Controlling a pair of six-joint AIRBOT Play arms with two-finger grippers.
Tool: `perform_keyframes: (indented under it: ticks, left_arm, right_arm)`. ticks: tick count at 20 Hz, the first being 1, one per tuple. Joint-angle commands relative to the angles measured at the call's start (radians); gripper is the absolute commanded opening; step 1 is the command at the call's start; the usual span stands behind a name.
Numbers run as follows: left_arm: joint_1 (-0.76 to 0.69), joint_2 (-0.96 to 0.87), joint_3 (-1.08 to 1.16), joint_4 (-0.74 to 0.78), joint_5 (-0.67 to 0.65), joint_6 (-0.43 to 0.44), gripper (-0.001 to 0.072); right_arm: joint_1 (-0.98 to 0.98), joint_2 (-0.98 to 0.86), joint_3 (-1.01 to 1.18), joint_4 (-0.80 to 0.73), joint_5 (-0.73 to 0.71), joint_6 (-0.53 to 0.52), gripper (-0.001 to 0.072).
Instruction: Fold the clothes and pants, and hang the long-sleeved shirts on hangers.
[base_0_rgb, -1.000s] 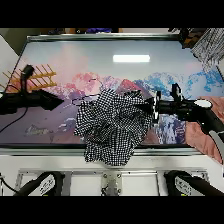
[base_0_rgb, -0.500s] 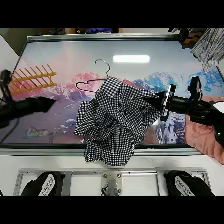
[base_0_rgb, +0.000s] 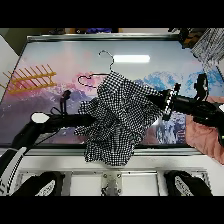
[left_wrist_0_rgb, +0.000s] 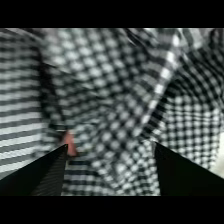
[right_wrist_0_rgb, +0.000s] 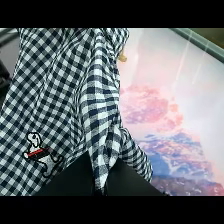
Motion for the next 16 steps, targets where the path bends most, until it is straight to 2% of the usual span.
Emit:
perform_keyframes:
  ticks: [1, 3, 4, 5, 7, 10, 13, 16]
  left_arm:
    - [-0.088, -0.097, 0.039, -0.043, 0.01, -0.002, 0.0559]
    - [-0.087, -0.129, 0.053, -0.041, 0.013, -0.003, 0.0555]
    - [-0.08, -0.145, 0.053, -0.04, 0.026, -0.01, 0.0371]
    - [-0.042, -0.157, 0.053, -0.041, 0.027, -0.011, 0.0012]
    - [0.104, -0.13, 0.054, -0.039, 0.027, -0.073, 0.0011]
    - [0.251, -0.114, 0.136, 0.06, -0.018, -0.132, 0.001]
    - [0.304, -0.129, 0.269, 0.161, -0.055, -0.183, 0.0011]
    - [0.315, -0.2, 0.388, 0.17, -0.164, -0.194, 0.0011]
  right_arm:
    - [0.0, 0.002, 0.001, 0.0, -0.002, 0.008, 0.0005]
    - [0.0, 0.002, 0.001, 0.0, -0.002, 0.017, 0.0006]
    - [0.0, 0.003, 0.002, 0.0, -0.002, 0.042, 0.0005]
    - [0.0, 0.016, 0.002, 0.0, -0.002, 0.072, 0.0005]
    - [-0.001, 0.077, 0.003, -0.02, -0.002, 0.153, 0.0005]
    - [-0.001, 0.161, 0.021, -0.173, 0.018, 0.302, 0.0005]
    - [0.0, 0.227, 0.022, -0.208, 0.102, 0.384, 0.0004]
    - [0.0, 0.257, 0.022, -0.209, 0.108, 0.43, 0.0004]
